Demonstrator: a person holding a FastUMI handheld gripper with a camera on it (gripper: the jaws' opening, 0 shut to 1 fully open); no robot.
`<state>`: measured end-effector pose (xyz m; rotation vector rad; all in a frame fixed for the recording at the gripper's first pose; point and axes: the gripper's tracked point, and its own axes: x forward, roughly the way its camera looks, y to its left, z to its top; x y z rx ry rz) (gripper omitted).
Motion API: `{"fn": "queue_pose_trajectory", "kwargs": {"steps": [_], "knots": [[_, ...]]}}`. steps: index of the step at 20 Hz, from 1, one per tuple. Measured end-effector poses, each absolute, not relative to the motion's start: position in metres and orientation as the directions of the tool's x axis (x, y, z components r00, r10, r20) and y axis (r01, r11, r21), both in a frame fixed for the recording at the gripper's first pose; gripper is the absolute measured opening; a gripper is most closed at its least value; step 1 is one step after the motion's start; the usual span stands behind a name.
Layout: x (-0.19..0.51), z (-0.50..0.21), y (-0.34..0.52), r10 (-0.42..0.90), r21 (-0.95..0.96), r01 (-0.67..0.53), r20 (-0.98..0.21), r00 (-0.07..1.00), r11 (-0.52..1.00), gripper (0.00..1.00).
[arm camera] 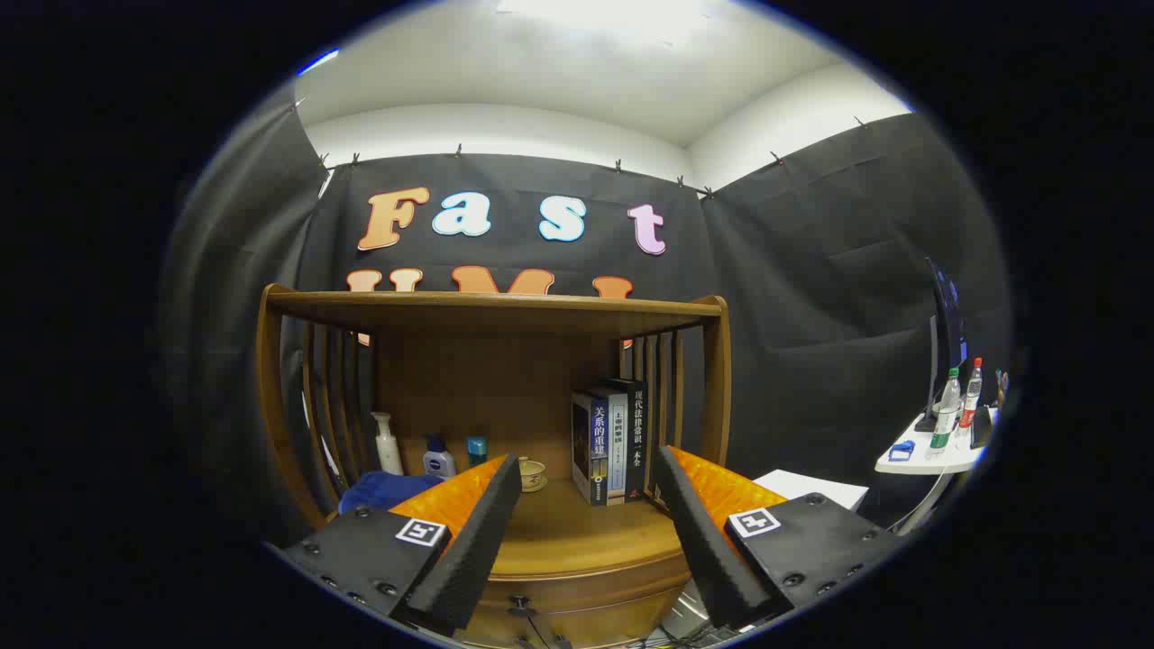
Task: Pull open the drawer, take out the items inside it, and place them on the countertop above the cabinet.
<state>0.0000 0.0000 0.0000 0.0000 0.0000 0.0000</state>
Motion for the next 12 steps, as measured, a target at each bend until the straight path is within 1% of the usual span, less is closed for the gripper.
{"fn": "queue_pose_trajectory", "kwargs": {"steps": [7, 12], "knots": [[0.004, -0.010, 0.016, 0.015, -0.007, -0.015, -0.010, 1.000, 1.000, 0.98], [0.004, -0.022, 0.037, 0.052, 0.012, -0.052, -0.004, 0.999, 0.999, 0.98]]}}
